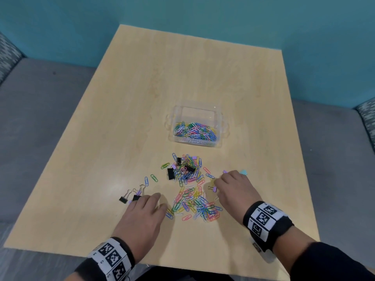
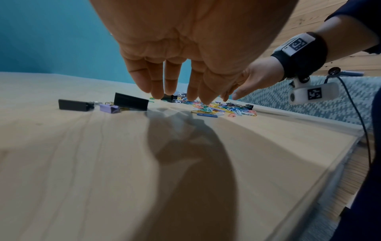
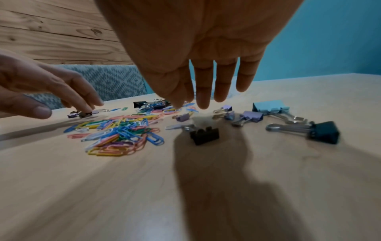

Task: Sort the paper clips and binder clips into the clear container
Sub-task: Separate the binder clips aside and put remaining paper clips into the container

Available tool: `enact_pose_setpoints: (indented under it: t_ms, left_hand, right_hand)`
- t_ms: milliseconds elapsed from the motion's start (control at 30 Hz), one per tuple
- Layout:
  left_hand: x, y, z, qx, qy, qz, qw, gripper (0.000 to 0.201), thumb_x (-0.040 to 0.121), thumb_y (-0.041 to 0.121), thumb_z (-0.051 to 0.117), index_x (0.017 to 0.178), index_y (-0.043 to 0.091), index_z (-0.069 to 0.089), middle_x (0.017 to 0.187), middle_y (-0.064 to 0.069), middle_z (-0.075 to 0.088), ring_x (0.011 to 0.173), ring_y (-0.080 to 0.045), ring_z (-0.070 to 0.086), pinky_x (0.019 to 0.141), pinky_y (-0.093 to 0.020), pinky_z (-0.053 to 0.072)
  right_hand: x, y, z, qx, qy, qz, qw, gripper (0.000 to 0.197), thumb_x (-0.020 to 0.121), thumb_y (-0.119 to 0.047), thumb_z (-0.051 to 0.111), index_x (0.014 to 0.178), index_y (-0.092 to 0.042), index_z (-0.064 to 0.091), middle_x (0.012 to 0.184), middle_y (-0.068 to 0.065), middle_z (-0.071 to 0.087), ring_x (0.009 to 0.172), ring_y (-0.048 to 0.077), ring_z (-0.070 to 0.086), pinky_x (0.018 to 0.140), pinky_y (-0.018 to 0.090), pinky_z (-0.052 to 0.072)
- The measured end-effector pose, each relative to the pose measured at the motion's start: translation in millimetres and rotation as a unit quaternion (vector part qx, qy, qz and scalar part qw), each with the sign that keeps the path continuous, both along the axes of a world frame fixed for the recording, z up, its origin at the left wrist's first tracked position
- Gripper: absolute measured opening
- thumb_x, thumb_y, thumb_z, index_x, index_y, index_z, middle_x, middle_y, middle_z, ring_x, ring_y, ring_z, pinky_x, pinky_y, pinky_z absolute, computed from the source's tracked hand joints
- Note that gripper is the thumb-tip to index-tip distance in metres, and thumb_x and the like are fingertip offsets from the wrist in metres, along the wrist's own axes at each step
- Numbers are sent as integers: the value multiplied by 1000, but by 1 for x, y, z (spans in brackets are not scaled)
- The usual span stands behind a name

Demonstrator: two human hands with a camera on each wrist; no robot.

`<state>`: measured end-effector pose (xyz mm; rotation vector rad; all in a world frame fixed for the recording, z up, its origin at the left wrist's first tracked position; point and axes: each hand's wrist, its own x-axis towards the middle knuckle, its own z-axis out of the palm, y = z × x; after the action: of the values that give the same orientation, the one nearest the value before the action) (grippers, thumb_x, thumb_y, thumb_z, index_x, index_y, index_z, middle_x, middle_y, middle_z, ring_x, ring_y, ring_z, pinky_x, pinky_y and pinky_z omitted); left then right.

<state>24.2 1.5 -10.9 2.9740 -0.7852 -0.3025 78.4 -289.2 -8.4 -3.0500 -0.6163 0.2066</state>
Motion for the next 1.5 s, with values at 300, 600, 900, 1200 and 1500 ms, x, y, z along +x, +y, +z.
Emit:
enact_pose_setpoints:
  t_ms: [300,600,900,1200,1500]
  left_hand:
    - [3,-4,6,-6,4,3,1000,39,72,21,57,111,18,60,121,-10,55,96,-30,53,74,-41,47]
    - [3,-3,8,-9,4,1,1000,42,70,21,60,112,18,59,121,-10,54,95,-30,52,73,-41,45]
    - [4,-3,8,-4,9,5,1000,36,73,23,50,107,18,61,119,-10,56,91,-30,52,71,-40,46]
    - [2,-2,10,-22,14,13,1000,37,72,23,49,107,19,61,117,-10,55,90,-30,53,70,-40,48]
    - [-5,-3,5,-21,32,10,999,38,75,21,42,106,15,62,117,-12,56,94,-31,54,72,-39,52]
  right_hand:
    - [8,11,-7,-22,33,6,999,25,56,-15,72,71,-19,53,67,-1,52,69,26,49,57,36,41]
    - [17,12,-2,5,105,-37,994,13,72,-16,56,76,-24,46,75,-5,48,82,24,46,67,35,29]
    - [16,9,6,-53,151,-23,987,8,83,-17,50,87,-23,49,92,-2,56,98,25,44,76,38,28]
    - [16,-3,13,94,156,-172,968,15,77,-9,51,69,-21,48,64,-8,42,79,26,48,72,37,42]
    - [-62,9,2,28,82,9,996,60,67,-6,32,122,-6,56,123,14,57,117,33,53,101,46,42]
